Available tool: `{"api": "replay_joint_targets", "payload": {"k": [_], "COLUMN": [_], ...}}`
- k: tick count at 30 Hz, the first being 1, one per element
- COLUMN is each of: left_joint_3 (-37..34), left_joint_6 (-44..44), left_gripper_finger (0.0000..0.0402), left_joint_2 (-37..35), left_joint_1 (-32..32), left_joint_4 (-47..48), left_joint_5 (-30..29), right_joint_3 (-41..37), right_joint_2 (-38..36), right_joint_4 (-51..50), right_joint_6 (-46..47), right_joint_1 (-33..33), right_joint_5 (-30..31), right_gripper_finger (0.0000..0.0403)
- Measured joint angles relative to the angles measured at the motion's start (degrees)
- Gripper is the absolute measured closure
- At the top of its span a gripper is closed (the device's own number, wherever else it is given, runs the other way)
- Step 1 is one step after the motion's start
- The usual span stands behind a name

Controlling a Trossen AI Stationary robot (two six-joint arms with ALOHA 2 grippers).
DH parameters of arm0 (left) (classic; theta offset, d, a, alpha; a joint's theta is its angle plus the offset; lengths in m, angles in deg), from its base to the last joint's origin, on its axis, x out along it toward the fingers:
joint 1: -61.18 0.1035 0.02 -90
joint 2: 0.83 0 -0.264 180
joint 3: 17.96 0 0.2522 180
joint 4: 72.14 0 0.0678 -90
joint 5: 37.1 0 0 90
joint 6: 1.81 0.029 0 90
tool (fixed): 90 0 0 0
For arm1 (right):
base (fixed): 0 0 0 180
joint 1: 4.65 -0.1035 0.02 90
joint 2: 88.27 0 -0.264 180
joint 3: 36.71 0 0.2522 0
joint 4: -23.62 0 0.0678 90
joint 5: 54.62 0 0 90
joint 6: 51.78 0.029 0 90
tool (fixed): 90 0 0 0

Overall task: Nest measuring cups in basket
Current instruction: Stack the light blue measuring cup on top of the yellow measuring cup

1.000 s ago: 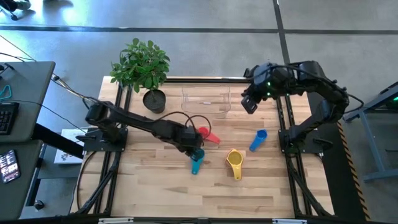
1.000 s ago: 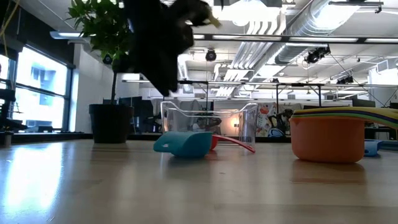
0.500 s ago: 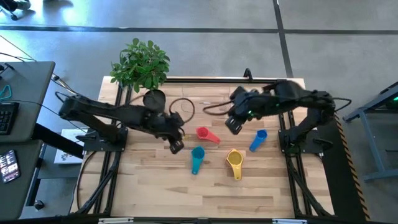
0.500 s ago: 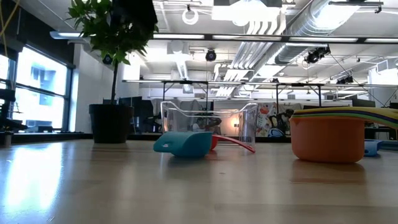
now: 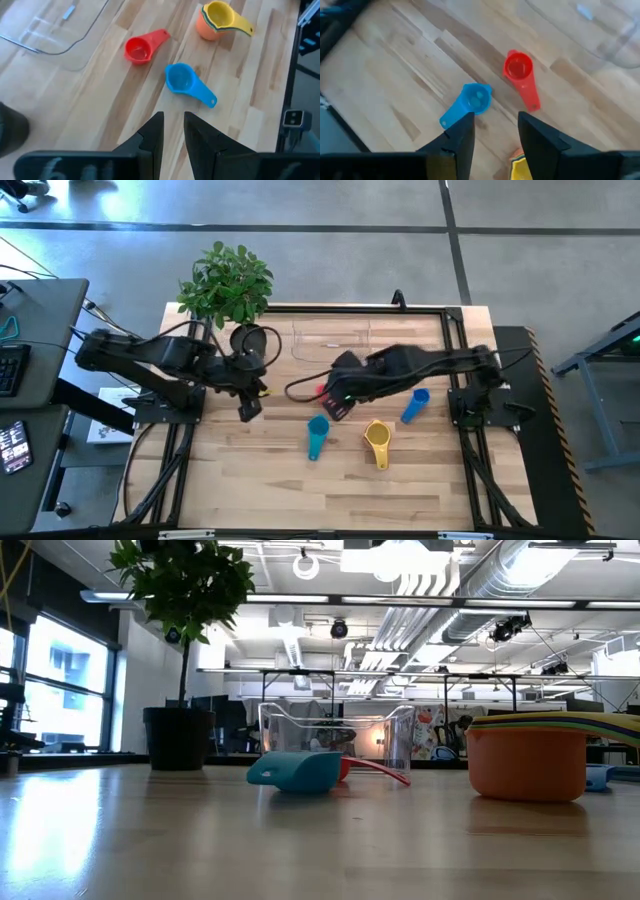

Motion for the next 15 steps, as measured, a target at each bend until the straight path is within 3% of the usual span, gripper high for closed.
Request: {"api": "replay_joint_targets", "payload": {"k": [15], "left_joint_3": [-0.02], "left_joint_6": [2.71], "left_gripper_finger": [0.0337], "left_joint_2": [-8.76], "left_joint_1": [-0.19], "left_joint_4": [5.67], "left_joint_5": [-1.86], "right_joint_3": [-0.02], "right_joint_2": [14.5], "right_joint_4": [-0.11], "right_joint_6": [15.04], "right_joint_1": [-2.31], "right_joint_5": [-3.66], "right_gripper_finger": [0.0258]}}
